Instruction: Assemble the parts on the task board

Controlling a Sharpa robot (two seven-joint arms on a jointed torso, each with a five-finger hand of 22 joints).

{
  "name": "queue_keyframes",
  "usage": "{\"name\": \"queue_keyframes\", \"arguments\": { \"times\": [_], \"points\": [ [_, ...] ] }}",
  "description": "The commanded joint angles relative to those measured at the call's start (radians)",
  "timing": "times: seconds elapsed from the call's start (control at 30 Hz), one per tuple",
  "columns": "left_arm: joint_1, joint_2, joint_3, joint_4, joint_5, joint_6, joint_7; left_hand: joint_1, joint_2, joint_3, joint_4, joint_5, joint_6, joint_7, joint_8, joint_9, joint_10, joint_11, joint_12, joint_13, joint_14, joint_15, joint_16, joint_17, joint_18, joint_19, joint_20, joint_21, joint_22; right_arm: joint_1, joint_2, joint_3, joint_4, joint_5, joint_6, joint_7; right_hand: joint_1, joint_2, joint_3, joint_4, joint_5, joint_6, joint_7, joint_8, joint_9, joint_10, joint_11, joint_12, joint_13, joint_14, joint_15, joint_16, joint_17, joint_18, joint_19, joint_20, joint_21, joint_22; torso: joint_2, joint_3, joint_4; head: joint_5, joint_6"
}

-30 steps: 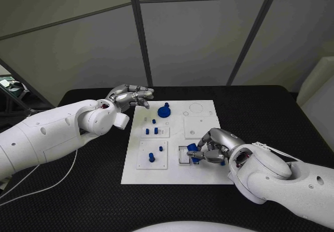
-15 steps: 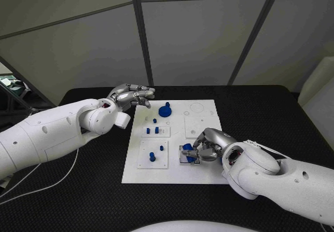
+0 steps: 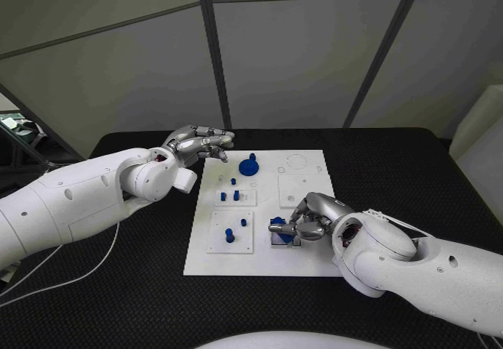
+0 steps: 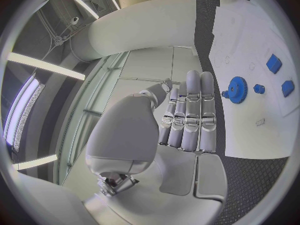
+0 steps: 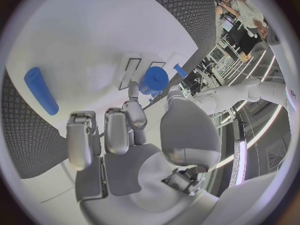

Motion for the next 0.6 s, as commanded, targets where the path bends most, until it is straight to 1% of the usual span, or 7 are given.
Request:
{"name": "queue_keyframes", "arguments": {
  "times": [0.03, 0.13, 0.3, 0.37, 0.47, 0.6],
  "points": [
    [0.001, 0.0, 0.001, 0.001, -0.001, 0.005, 0.005, -0.003, 0.011, 0.001, -0.005, -0.005, 0.003, 0.005, -0.005, 0.001, -0.009, -0.001, 0.004, 0.001, 0.004, 0.004, -0.004, -0.001, -0.013, 0.002, 0.005, -0.005, -0.002, 0.001, 0.0, 0.001, 0.002, -0.019, -0.022, -0.019, -0.009, 0.001, -0.007, -0.001, -0.002, 0.002, 0.001, -0.004, 0.002, -0.003, -0.002, -0.006, -0.001, 0.039, -0.006, -0.005, -0.001, -0.012, 0.1, -0.008, -0.003, 0.255, 0.0, 0.0005, 0.0001, -0.001, 0.0],
    [0.001, 0.0, 0.001, 0.001, -0.001, 0.006, 0.005, -0.003, 0.011, 0.001, -0.005, -0.005, 0.003, 0.005, -0.005, 0.001, -0.009, -0.001, 0.004, 0.001, 0.004, 0.004, -0.004, -0.001, -0.013, 0.002, 0.005, -0.005, -0.002, 0.001, -0.003, 0.001, 0.009, -0.021, -0.026, -0.015, -0.011, 0.003, -0.007, -0.001, -0.002, 0.002, 0.001, -0.004, 0.003, -0.003, -0.002, -0.006, 0.0, 0.039, -0.006, -0.005, -0.001, -0.012, 0.1, -0.008, -0.002, 0.256, 0.0, 0.0009, 0.0002, -0.001, 0.001],
    [0.001, -0.001, 0.001, 0.001, -0.001, 0.006, 0.005, -0.003, 0.011, 0.001, -0.005, -0.005, 0.003, 0.005, -0.005, 0.001, -0.009, -0.001, 0.004, 0.001, 0.004, 0.004, -0.004, -0.001, -0.013, 0.002, 0.005, -0.005, -0.002, 0.001, -0.019, 0.0, 0.031, -0.02, -0.024, -0.008, -0.004, 0.024, 0.003, -0.003, 0.0, 0.011, -0.001, -0.002, 0.011, 0.001, -0.003, 0.0, 0.006, 0.041, -0.007, 0.0, 0.01, -0.014, 0.104, -0.008, 0.004, 0.262, 0.0, 0.0014, -0.0006, -0.001, 0.002],
    [0.001, -0.001, 0.001, 0.001, -0.001, 0.006, 0.005, -0.003, 0.011, 0.001, -0.005, -0.005, 0.003, 0.005, -0.005, 0.001, -0.009, -0.001, 0.004, 0.001, 0.004, 0.004, -0.004, -0.001, -0.013, 0.002, 0.005, -0.005, -0.002, 0.001, -0.025, 0.0, 0.039, -0.02, -0.019, -0.006, -0.002, 0.028, 0.006, -0.003, 0.0, 0.012, -0.002, -0.001, 0.013, 0.002, -0.003, 0.001, 0.008, 0.042, -0.007, 0.002, 0.013, -0.015, 0.105, -0.008, 0.006, 0.263, 0.0, 0.0011, -0.001, -0.001, 0.001],
    [0.001, -0.002, 0.001, 0.001, -0.001, 0.005, 0.005, -0.003, 0.011, 0.001, -0.005, -0.005, 0.003, 0.005, -0.005, 0.001, -0.009, -0.001, 0.004, 0.001, 0.004, 0.004, -0.004, -0.001, -0.013, 0.002, 0.005, -0.005, -0.002, 0.001, -0.035, 0.0, 0.055, -0.02, -0.005, -0.004, 0.005, 0.042, 0.013, -0.004, 0.0, 0.019, -0.003, 0.0, 0.018, 0.005, -0.005, 0.004, 0.011, 0.044, -0.008, 0.005, 0.02, -0.015, 0.106, -0.008, 0.006, 0.263, 0.0, 0.0006, -0.0004, -0.001, 0.001],
    [0.001, -0.001, 0.001, 0.0, -0.001, 0.006, 0.005, -0.005, 0.012, -0.001, -0.005, -0.004, 0.004, 0.005, -0.006, 0.002, -0.009, -0.001, 0.005, 0.002, 0.005, 0.005, -0.006, -0.001, -0.013, 0.003, 0.006, -0.007, -0.003, 0.001, -0.039, 0.0, 0.066, -0.013, 0.007, -0.003, 0.009, 0.05, 0.018, -0.004, 0.0, 0.022, -0.004, 0.0, 0.022, 0.006, -0.005, 0.005, 0.012, 0.044, -0.008, 0.006, 0.022, -0.015, 0.106, -0.009, 0.006, 0.263, 0.0, 0.0008, -0.0001, -0.002, 0.001]
  ]
}}
